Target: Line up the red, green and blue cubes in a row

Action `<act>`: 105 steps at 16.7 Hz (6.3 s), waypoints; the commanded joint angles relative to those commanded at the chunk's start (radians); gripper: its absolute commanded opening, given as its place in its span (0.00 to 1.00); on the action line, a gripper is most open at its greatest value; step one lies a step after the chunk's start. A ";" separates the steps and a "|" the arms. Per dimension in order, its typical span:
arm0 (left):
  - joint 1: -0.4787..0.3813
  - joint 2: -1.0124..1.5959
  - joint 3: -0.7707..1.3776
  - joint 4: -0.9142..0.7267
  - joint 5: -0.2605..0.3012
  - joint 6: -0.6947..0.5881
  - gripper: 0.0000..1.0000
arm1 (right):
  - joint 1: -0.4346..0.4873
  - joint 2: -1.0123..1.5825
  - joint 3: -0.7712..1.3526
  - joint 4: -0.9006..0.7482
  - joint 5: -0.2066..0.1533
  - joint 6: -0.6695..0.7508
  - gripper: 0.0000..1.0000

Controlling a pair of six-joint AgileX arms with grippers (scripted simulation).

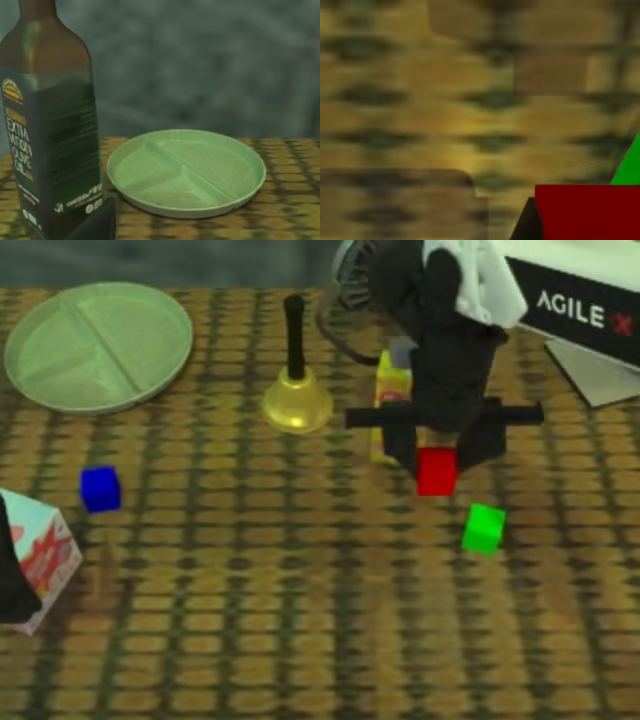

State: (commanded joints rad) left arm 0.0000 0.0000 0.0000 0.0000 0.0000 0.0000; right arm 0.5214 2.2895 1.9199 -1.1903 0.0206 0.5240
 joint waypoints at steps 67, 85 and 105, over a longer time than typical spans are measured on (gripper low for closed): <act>0.000 0.000 0.000 0.000 0.000 0.000 1.00 | 0.471 0.008 0.078 -0.058 0.017 0.395 1.00; 0.000 0.000 0.000 0.000 0.000 0.000 1.00 | -0.032 -0.153 -0.269 0.078 -0.018 -1.187 1.00; 0.000 0.000 0.000 0.000 0.000 0.000 1.00 | -0.089 -0.055 -0.472 0.406 -0.017 -1.322 1.00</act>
State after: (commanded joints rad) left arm 0.0000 0.0000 0.0000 0.0000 0.0000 0.0000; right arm 0.4323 2.2343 1.4477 -0.7839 0.0034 -0.7981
